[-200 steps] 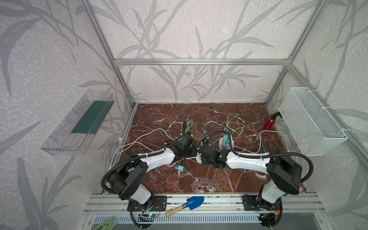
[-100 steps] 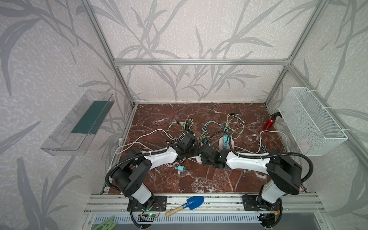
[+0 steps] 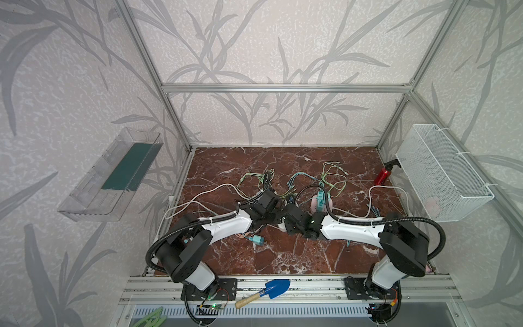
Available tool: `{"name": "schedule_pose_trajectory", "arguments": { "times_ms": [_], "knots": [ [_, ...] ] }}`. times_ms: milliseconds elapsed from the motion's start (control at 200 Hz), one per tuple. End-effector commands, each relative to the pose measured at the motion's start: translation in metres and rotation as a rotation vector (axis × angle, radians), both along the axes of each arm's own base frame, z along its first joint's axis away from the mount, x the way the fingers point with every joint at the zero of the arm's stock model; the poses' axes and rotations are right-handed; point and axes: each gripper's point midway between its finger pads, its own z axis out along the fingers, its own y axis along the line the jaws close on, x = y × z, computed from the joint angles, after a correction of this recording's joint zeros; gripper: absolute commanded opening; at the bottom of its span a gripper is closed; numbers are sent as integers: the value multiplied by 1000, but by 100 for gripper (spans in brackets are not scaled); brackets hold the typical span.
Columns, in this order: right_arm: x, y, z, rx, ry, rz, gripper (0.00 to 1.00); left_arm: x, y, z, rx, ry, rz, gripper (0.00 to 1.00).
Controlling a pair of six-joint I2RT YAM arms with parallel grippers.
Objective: Pull the plug off the socket
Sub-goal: 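Lower left gripper onto the white power strip edge beside the pink charger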
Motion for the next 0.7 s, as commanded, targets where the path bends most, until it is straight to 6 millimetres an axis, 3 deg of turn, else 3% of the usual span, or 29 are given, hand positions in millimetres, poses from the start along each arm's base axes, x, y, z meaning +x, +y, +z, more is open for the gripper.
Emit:
{"name": "schedule_pose_trajectory", "arguments": {
  "times_ms": [0,270,480,695],
  "knots": [
    [3,-2,7,0,-35,-14,35,-8,15,8,34,-10,26,29],
    [2,-5,5,-6,-34,-12,35,-10,20,39,-1,-85,38,32],
    [1,-7,6,-5,-38,-15,35,-28,18,23,13,-44,30,31],
    [1,-10,7,-3,-46,-19,35,-33,14,2,25,6,40,30]
  ]
}}
